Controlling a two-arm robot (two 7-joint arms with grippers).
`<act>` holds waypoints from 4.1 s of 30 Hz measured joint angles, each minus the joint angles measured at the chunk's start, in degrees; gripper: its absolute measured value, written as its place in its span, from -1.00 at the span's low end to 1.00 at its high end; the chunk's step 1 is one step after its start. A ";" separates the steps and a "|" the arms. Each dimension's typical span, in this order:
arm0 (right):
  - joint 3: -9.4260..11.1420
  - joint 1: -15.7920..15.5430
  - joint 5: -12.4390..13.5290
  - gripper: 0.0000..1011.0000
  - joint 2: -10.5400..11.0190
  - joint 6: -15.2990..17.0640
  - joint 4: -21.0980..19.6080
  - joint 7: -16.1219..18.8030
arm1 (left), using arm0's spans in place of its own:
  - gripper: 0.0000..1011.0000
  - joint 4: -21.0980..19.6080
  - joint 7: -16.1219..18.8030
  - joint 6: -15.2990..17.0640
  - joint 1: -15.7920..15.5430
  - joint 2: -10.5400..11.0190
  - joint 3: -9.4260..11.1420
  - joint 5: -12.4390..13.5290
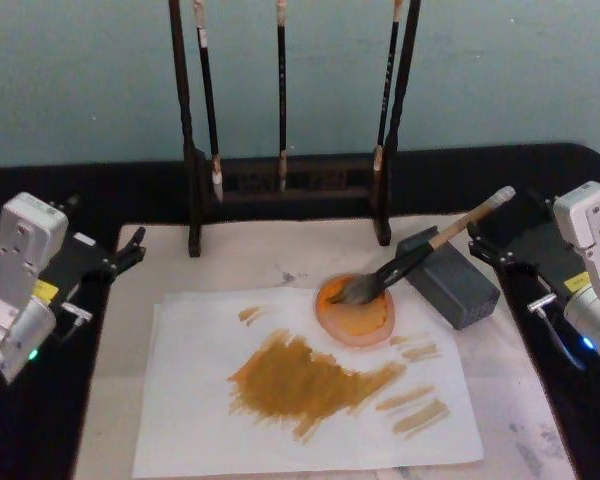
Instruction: Pick up the brush from the inkstone, write on the paper, then place the brush back to its original position.
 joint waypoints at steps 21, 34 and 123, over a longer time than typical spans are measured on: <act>0.00 0.00 -0.01 0.98 0.00 0.00 0.00 0.00 | 1.00 0.00 0.00 0.00 0.00 0.00 0.00 0.00; 0.00 0.00 -0.01 0.98 0.00 0.01 0.00 0.00 | 1.00 0.00 0.00 0.00 0.00 0.00 0.00 0.00; 18.12 -2.17 46.31 0.98 -16.53 23.12 1.00 7.91 | 1.00 0.00 0.00 0.00 0.00 0.00 0.00 0.00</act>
